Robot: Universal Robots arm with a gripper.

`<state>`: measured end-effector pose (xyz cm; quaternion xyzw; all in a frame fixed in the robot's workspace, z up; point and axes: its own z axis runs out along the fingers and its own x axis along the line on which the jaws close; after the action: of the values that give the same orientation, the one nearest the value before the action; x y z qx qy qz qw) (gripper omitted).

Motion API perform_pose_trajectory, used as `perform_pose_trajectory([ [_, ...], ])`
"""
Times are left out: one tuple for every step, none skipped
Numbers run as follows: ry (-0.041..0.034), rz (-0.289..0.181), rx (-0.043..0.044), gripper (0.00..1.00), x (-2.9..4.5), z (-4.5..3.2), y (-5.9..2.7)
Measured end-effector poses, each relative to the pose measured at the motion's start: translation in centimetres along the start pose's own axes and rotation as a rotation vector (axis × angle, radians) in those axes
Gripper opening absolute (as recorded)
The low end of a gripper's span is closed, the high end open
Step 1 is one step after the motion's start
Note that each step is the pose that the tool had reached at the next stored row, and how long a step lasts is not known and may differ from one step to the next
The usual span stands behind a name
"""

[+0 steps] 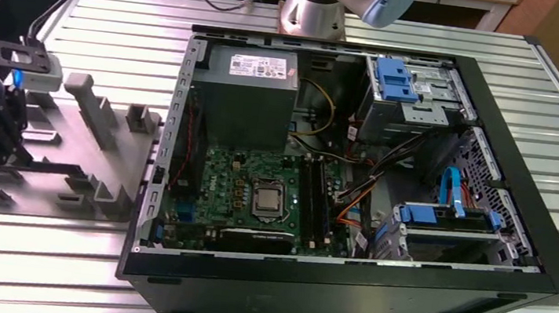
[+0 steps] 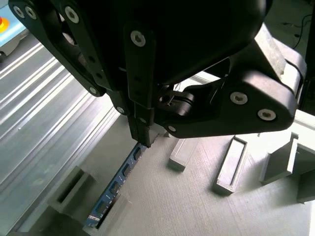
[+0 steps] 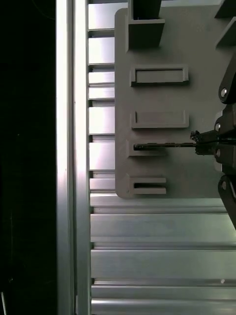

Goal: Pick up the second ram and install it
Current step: 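Pick up the second ram and move it above second insertion slot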

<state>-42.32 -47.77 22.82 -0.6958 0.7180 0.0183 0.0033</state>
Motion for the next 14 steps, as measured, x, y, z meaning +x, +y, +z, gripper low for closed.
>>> perform_pose_trajectory([
  [0.0,0.0,0.0001,0.11,0.0,-0.16,0.0],
  [0.0,0.0,0.0001,0.11,-0.01,-0.33,0.01],
  [0.0,0.0,0.0,0.11,-0.02,-0.51,0.01],
  [0.0,0.0,0.0001,0.11,-0.02,-0.7,0.01],
  [-0.0001,0.0,0.0003,0.11,-0.03,-0.87,0.02],
  [0.0,0.0,0.0002,0.11,-0.04,-1.06,0.02],
  [0.0,0.0,0.0003,0.11,-0.05,-1.25,0.03],
  [0.0,0.0,0.0003,0.11,-0.06,-1.45,0.03],
  [0.0,0.0,0.0005,0.11,-0.07,-1.65,0.04],
  [-0.0001,0.0,0.0006,0.11,-0.08,-1.86,0.04],
  [0.0,0.0,0.0006,0.11,-0.09,-2.08,0.04],
  [0.0,0.0,0.0006,0.11,-0.09,-2.29,0.05],
  [-0.0001,0.0,0.0007,0.11,-0.1,-2.5,0.06],
  [0.0,0.0,0.0007,0.11,-0.11,-2.73,0.06],
])
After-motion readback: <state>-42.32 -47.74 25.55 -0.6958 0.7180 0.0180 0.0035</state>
